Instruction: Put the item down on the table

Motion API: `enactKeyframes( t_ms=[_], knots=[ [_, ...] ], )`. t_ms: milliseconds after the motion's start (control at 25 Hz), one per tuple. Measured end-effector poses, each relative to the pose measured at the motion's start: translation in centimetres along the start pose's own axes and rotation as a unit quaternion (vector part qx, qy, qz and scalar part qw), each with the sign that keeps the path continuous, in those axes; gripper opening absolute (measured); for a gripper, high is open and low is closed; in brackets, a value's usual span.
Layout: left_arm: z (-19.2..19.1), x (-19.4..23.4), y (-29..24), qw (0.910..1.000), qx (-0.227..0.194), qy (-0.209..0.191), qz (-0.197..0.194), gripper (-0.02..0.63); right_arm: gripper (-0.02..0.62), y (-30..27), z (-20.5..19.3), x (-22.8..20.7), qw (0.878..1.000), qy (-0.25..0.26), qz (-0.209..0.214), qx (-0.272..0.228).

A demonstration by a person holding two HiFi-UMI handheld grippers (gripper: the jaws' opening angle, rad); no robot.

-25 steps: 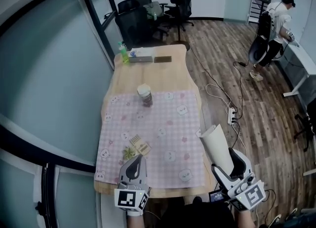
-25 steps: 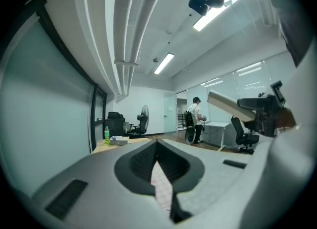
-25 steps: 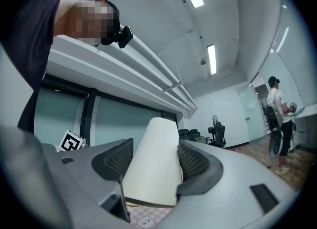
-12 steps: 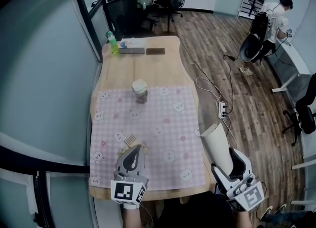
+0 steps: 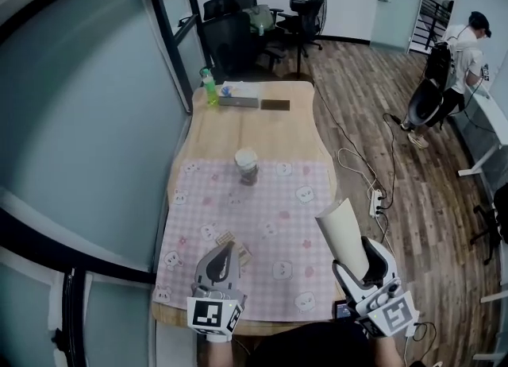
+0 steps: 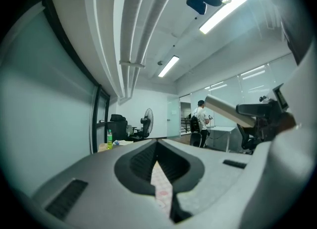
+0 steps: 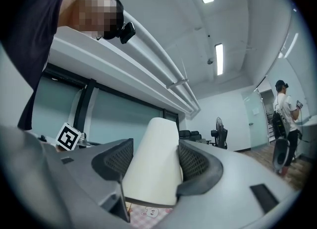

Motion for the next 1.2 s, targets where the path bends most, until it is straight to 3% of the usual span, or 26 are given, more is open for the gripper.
enactKeyframes(
  t_ms=[360, 680, 1200],
  knots=[
    [1.0, -0.7, 0.1, 0.9994, 0.008, -0.019, 0.027, 0.000, 0.299, -0.4, -1.0, -2.5, 1.000, -0.002, 0.011, -0.004],
    [0.8, -0.2, 0.6, 0.9991, 0.011, -0.017, 0.037, 0.000, 0.299, -1.3, -4.3, -3.2, 0.999, 0.004, 0.007, 0.031],
    [0.5, 0.9, 1.4, 0.9988, 0.019, -0.020, 0.041, 0.000, 0.298, -4.5, -18.8, -4.2, 0.985, -0.006, -0.029, 0.172]
  ],
)
Point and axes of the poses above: the fingertips, and each gripper's own axes: y backward along the fingers, x to its left, z out of its top, the point moved 4 cm from there along y, backward along the fingers, and after that the axes turned 1 degree about y, right-handed, at the moved point
